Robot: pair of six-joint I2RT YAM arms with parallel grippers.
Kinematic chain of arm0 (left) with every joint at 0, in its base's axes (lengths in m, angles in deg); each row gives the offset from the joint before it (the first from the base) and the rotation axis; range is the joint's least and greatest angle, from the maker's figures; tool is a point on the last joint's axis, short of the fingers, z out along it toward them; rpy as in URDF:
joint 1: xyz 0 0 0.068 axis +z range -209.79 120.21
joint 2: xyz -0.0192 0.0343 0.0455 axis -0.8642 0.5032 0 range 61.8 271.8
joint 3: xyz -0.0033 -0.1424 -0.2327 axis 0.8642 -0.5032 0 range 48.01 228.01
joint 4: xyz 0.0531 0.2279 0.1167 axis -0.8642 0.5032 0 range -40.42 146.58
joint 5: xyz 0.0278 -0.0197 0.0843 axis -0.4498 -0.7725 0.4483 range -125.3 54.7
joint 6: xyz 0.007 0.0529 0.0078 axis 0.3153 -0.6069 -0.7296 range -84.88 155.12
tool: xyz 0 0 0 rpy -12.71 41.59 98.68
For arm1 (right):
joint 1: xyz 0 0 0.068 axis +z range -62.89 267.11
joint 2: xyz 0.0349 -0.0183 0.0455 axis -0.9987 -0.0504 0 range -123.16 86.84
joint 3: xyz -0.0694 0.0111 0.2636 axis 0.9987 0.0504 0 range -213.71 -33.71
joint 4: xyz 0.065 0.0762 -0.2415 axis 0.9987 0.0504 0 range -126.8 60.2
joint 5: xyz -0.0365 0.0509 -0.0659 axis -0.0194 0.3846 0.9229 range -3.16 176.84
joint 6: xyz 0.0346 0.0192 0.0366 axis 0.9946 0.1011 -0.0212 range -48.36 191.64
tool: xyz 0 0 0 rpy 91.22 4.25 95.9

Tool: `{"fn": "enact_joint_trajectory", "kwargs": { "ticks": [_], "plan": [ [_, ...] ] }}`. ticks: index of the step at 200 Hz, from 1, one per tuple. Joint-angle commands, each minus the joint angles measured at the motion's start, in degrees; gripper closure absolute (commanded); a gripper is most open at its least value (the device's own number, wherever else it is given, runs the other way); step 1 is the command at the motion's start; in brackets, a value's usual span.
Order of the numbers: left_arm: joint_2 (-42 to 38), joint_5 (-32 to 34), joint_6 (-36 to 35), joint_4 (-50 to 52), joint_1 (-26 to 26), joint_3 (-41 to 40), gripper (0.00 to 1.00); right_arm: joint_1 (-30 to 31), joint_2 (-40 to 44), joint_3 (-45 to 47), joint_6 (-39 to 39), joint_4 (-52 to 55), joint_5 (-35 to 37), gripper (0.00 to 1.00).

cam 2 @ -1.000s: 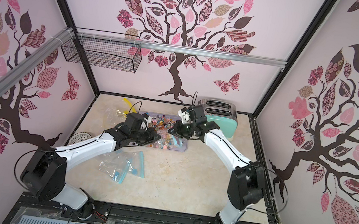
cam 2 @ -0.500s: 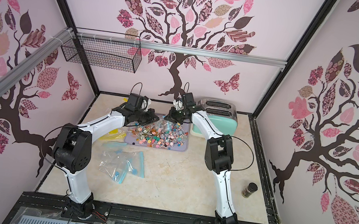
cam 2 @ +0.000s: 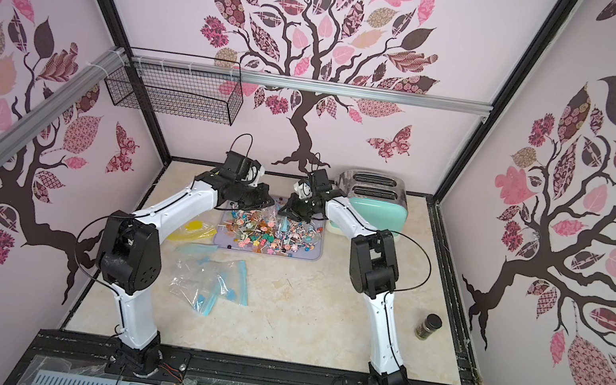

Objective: Pour candies out of the ziploc bag
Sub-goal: 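Pour the candies out of the ziploc bag onto the tray.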

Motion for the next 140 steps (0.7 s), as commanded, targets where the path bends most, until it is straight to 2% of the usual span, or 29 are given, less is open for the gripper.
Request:
{"fn": "enact_joint_trajectory", "kwargs": {
  "ticks": [1, 27, 102, 140],
  "plan": [
    [-0.1, 2.5, -3.6, 3.1, -0.8, 4.1, 1.00, -0.3, 2.0, 0.9, 0.2, 0.0, 0.9, 0.75],
    [0.2, 4.7, -5.1, 6.4, -1.5, 7.1, 1.00, -0.3, 3.0, 2.3, 0.6, -1.3, 0.8, 0.65],
    [2.3, 8.9, -8.3, 15.4, -2.6, 14.7, 1.00, -0.4, 6.4, 5.5, -0.2, -2.1, 3.2, 0.51],
    [3.2, 10.7, -9.0, 17.3, -2.7, 15.8, 1.00, -0.5, 6.9, 6.3, -0.6, -2.2, 3.3, 0.48]
  ]
}}
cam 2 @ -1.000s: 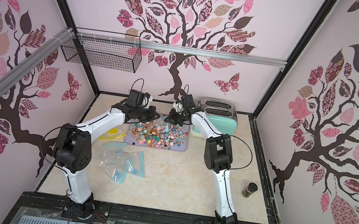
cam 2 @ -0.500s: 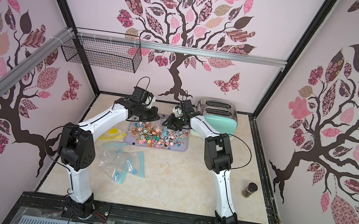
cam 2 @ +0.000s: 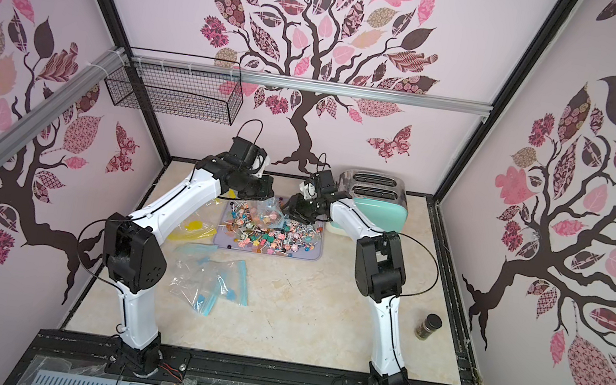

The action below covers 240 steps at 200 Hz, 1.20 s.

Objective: Pour candies out of the ziploc bag
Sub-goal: 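Pour the candies out of the ziploc bag onto the tray.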

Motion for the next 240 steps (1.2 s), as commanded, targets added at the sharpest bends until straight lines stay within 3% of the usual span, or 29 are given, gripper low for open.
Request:
{"fn": "enact_joint_trajectory", "kwargs": {
  "ticks": [1, 35, 55, 116, 160, 240],
  "plan": [
    [1.4, 2.1, -1.6, 2.0, -0.2, 1.6, 1.00, -0.1, 2.2, 0.9, -0.9, 0.3, 0.8, 0.48],
    [2.6, 4.3, -2.3, 3.4, -0.3, 2.7, 1.00, -0.1, 2.4, 1.5, -1.1, 0.2, 0.8, 0.47],
    [4.1, 6.2, -3.1, 6.2, -0.3, 7.4, 1.00, -0.1, 2.7, 1.9, -1.4, 0.2, 0.8, 0.46],
    [11.6, 8.9, -4.3, 23.9, -0.9, 24.7, 1.00, -0.1, 4.2, 4.2, -1.4, -0.6, 0.6, 0.45],
    [15.4, 10.9, -4.5, 31.4, -1.0, 28.5, 1.00, 0.0, 7.3, 8.4, -1.5, -3.1, -1.3, 0.46],
    [14.2, 7.5, -2.6, 29.4, -1.1, 29.2, 1.00, 4.5, 10.1, 7.8, -21.4, -4.0, -3.2, 0.41]
  ]
}}
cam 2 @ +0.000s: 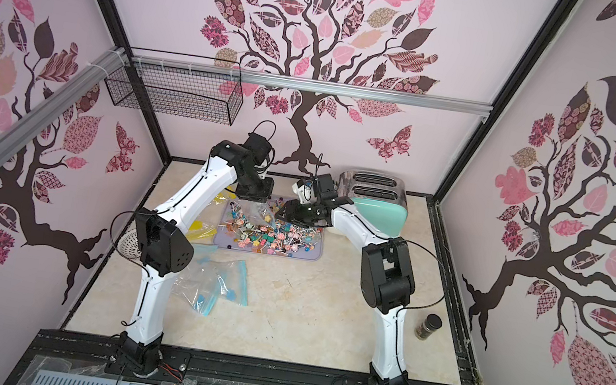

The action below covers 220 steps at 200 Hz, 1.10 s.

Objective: Pour candies out of the ziploc bag
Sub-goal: 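Pour the candies out of the ziploc bag onto the tray.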

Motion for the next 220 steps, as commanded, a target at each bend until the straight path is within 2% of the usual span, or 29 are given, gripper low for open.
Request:
{"fn": "enact_joint_trajectory", "kwargs": {
  "ticks": [1, 38, 105, 127, 147, 166, 180, 220],
  "plan": [
    [-0.8, -0.8, 0.5, 0.8, -0.4, 1.9, 1.00, 2.0, 2.2, -1.7, -8.8, -0.2, -0.6, 0.41],
    [-1.1, -0.4, 0.5, 2.0, -0.3, 3.5, 1.00, 5.9, 4.4, 3.2, -17.7, -7.2, 6.6, 0.31],
    [-2.0, -2.1, 0.3, 2.6, -0.3, 3.0, 1.00, 7.9, 6.2, 16.3, -17.6, -33.5, 25.8, 0.21],
    [-2.2, -2.9, 0.2, 2.6, -0.3, 3.1, 1.00, 8.4, 7.2, 20.9, -17.9, -43.2, 27.2, 0.19],
    [-2.1, -4.0, 0.2, 2.4, -0.3, 3.0, 1.00, 8.6, 6.2, 21.1, -17.7, -47.5, 25.5, 0.20],
    [-2.1, -4.8, 0.2, 2.1, -0.3, 2.7, 1.00, 8.7, 5.0, 20.5, -16.7, -49.9, 24.2, 0.24],
    [-1.9, -5.3, 0.1, 1.9, -0.2, 2.7, 1.00, 8.6, 4.1, 19.7, -16.0, -50.7, 22.8, 0.31],
    [-1.7, -5.6, 0.5, 1.0, 0.4, 2.7, 1.00, 8.7, 2.6, 17.7, -14.1, -49.1, 21.3, 0.72]
  ]
}}
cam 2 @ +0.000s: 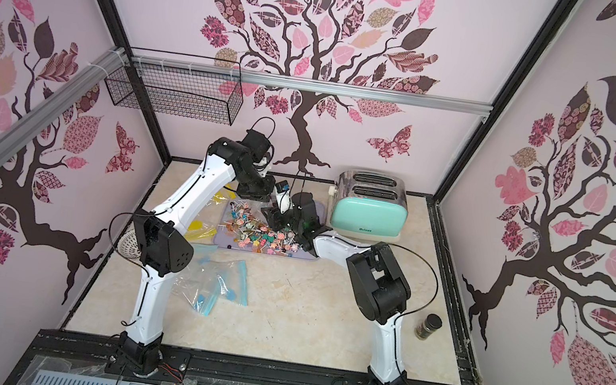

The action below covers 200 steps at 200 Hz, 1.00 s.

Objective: Pour candies out of the ziploc bag
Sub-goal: 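Pour the candies out of the ziploc bag onto the tray.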

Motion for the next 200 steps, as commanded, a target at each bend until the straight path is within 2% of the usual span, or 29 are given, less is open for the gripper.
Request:
{"fn": "enact_joint_trajectory", "kwargs": {
  "ticks": [1, 33, 56, 82, 100, 129, 147, 160, 179, 200],
  "plan": [
    [-1.6, -0.9, 0.0, -1.0, 0.4, 0.4, 1.00, 0.2, -1.0, -2.3, 1.1, -1.4, -1.4, 0.72],
    [-2.6, -1.3, 0.9, -2.5, 1.4, 1.2, 1.00, 0.2, -0.3, -1.5, 3.5, -0.7, -1.1, 0.99],
    [-5.0, 0.1, 1.2, -4.1, 1.8, 0.7, 0.69, 0.2, 1.1, 0.1, 7.0, -1.3, -0.9, 1.00],
    [-10.8, 3.7, 1.3, -7.8, 2.0, -3.6, 0.49, 0.1, 3.9, 3.5, 14.2, -5.8, -2.2, 1.00],
    [-15.5, 5.5, 1.5, -9.9, 2.5, -7.7, 0.41, -0.2, 5.4, 5.9, 21.1, -10.7, -3.4, 1.00],
    [-20.3, 6.8, 1.6, -10.3, 3.7, -12.2, 0.36, -2.3, 4.0, 8.2, 34.5, -22.4, -7.2, 1.00],
    [-21.7, 6.8, 1.3, -9.6, 4.4, -14.0, 0.36, -4.7, 1.8, 9.3, 46.6, -30.7, -13.2, 1.00],
    [-22.2, 7.1, 0.6, -8.7, 4.5, -15.3, 0.36, -5.6, 2.4, 13.6, 52.9, -38.3, -12.6, 1.00],
    [-22.7, 7.6, 0.5, -8.7, 4.6, -17.2, 0.38, -6.0, 0.0, 11.2, 56.5, -38.1, -12.7, 1.00],
    [-22.6, 6.7, 0.2, -8.3, 4.6, -18.0, 0.40, -6.6, -2.9, 12.8, 68.3, -47.5, -15.0, 1.00]
  ]
}}
